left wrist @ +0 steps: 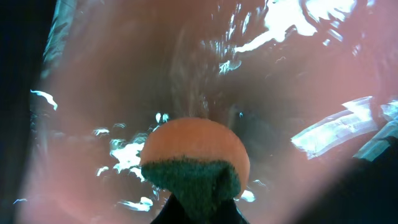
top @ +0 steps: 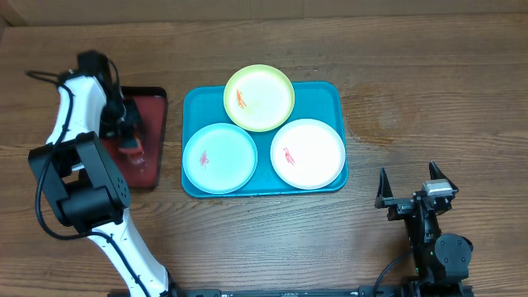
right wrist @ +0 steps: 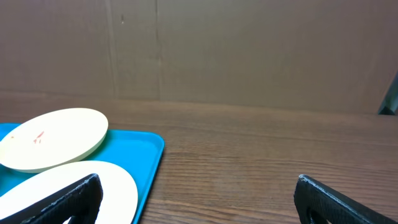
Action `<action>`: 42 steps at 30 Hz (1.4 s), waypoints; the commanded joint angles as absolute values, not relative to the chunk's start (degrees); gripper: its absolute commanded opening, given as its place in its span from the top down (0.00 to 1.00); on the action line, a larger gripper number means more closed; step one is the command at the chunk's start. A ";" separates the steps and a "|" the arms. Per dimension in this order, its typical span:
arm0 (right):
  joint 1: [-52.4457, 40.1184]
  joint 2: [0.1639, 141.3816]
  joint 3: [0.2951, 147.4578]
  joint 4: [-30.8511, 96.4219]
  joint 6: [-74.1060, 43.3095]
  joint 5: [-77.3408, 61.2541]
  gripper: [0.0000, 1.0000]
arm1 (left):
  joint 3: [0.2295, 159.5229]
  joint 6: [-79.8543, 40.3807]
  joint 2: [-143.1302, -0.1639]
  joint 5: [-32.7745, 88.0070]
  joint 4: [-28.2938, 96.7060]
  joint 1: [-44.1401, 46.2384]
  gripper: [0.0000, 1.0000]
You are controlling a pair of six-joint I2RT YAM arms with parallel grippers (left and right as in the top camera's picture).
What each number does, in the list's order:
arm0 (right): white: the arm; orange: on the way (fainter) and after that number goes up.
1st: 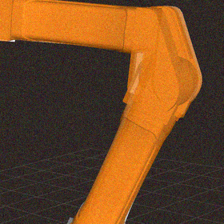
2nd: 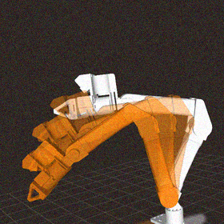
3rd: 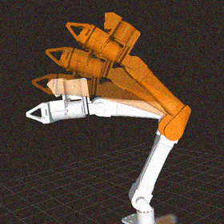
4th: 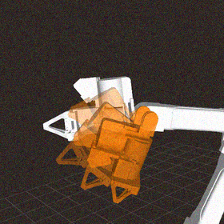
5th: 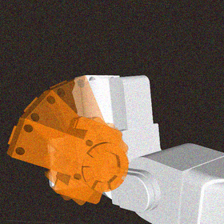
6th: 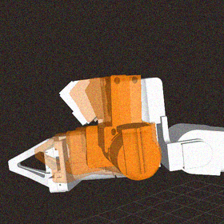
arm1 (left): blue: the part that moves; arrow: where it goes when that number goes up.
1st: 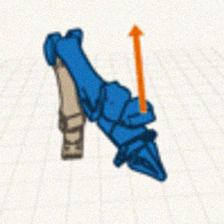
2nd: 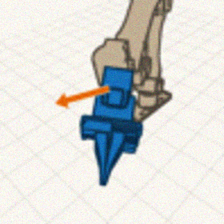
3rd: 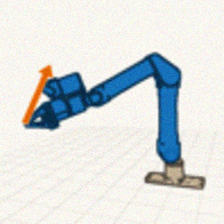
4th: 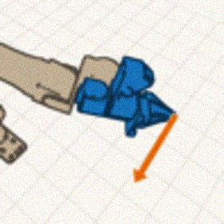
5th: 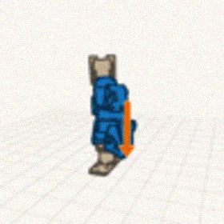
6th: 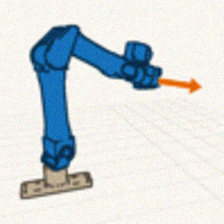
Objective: Clean dirty plates on tray and stack at the side
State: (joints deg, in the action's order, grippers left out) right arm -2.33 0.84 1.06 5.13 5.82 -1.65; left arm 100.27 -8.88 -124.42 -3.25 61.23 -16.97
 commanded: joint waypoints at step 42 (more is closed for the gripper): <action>-2.17 0.27 0.47 4.78 5.85 -1.52 0.00 | 106.65 -18.35 -111.92 5.43 79.81 -12.49 0.96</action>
State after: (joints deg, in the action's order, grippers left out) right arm -2.33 0.84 1.06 5.15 5.80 -1.67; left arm 112.33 -16.95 -109.10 2.50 80.51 -15.38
